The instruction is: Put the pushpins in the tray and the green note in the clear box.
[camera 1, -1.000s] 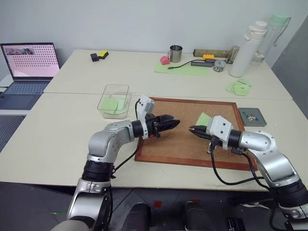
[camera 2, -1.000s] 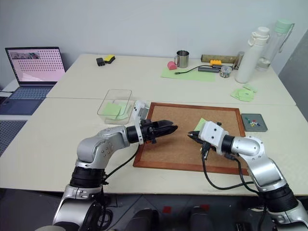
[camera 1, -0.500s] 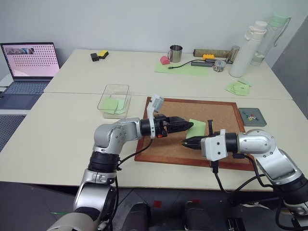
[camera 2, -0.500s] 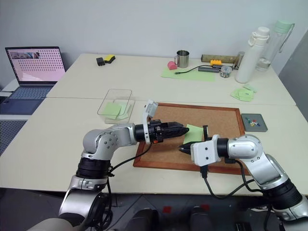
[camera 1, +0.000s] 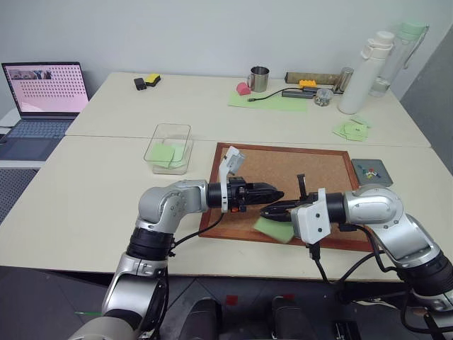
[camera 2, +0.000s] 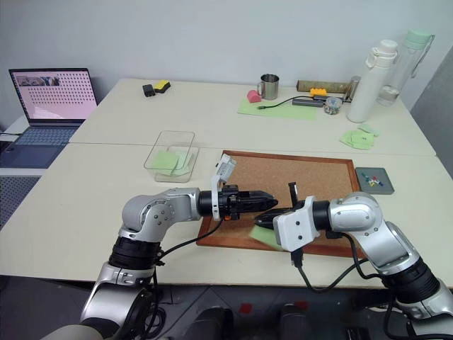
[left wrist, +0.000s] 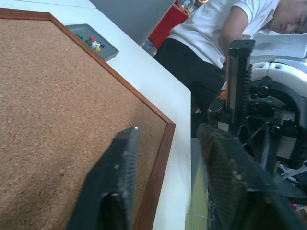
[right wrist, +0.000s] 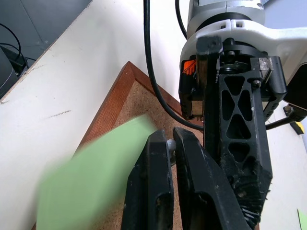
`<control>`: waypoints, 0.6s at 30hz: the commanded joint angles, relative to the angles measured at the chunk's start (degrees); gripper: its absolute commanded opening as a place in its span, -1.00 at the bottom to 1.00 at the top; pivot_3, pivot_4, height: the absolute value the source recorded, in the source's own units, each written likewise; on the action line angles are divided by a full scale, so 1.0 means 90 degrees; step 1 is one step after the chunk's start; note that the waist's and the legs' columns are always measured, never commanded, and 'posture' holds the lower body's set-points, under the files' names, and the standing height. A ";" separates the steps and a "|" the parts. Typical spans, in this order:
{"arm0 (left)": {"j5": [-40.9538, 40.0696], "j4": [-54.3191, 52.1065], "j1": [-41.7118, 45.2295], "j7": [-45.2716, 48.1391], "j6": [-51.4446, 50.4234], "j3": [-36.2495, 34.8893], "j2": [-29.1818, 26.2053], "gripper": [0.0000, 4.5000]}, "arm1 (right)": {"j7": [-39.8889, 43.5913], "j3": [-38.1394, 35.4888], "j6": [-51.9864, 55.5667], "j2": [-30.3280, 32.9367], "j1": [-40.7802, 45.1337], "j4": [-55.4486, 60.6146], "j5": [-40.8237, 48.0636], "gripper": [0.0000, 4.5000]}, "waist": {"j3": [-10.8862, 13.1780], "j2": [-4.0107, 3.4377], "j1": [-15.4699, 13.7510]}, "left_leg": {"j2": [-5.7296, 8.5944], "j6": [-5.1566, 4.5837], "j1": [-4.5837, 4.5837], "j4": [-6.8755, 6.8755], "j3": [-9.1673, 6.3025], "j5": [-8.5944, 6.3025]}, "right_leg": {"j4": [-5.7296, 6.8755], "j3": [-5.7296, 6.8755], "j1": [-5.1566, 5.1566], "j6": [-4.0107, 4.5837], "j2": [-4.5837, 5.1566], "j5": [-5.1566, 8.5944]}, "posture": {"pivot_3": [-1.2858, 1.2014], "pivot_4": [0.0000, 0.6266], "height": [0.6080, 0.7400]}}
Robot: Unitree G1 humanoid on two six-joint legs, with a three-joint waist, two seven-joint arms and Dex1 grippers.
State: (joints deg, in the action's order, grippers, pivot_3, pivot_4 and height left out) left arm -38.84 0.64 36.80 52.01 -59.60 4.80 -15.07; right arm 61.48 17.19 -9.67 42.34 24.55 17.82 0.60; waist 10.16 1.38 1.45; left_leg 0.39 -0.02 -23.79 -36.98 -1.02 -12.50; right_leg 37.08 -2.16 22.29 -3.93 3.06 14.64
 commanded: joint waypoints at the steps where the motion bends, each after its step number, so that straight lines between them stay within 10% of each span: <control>1: -0.0171 -0.0218 0.0058 0.0090 0.0057 -0.0017 -0.0013 -0.47 | 0.0049 -0.0025 -0.0119 -0.0025 0.0175 0.0147 -0.0009 -1.00 | 0.0000 0.0000 0.0000 | 0.0000 0.0000 0.0000 0.0000 0.0000 0.0000 | 0.0000 0.0000 0.0000 0.0000 0.0000 0.0000 | 0.03 -0.52 1.00; 8: -0.0151 -0.0071 0.0168 -0.0081 0.0276 -0.0277 0.0008 -0.98 | 0.0005 -0.0172 -0.0097 0.0032 0.0128 0.0084 0.0020 -1.00 | 0.0000 0.0000 -0.0001 | 0.0000 0.0000 0.0000 0.0000 0.0000 0.0000 | 0.0000 0.0001 0.0000 0.0000 0.0000 0.0000 | 0.03 -0.52 1.00; 18: 0.0305 -0.0080 0.0018 -0.0271 0.0958 -0.0719 -0.0793 -1.00 | -0.0140 -0.0813 0.0084 0.0294 -0.0012 0.0149 0.0275 -1.00 | 0.0000 0.0000 -0.0003 | 0.0000 0.0000 0.0000 0.0001 -0.0001 0.0000 | 0.0000 0.0001 0.0001 0.0001 0.0001 0.0000 | 0.03 -0.52 1.00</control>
State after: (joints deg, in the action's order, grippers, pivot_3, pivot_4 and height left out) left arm -37.28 2.36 37.53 48.98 -53.61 -2.04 -20.95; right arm 61.00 12.60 -9.13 44.29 24.03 17.69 1.51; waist 10.16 1.38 1.43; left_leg 0.39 -0.02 -23.79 -36.97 -1.02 -12.50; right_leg 37.06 -2.16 22.30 -3.92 3.08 14.63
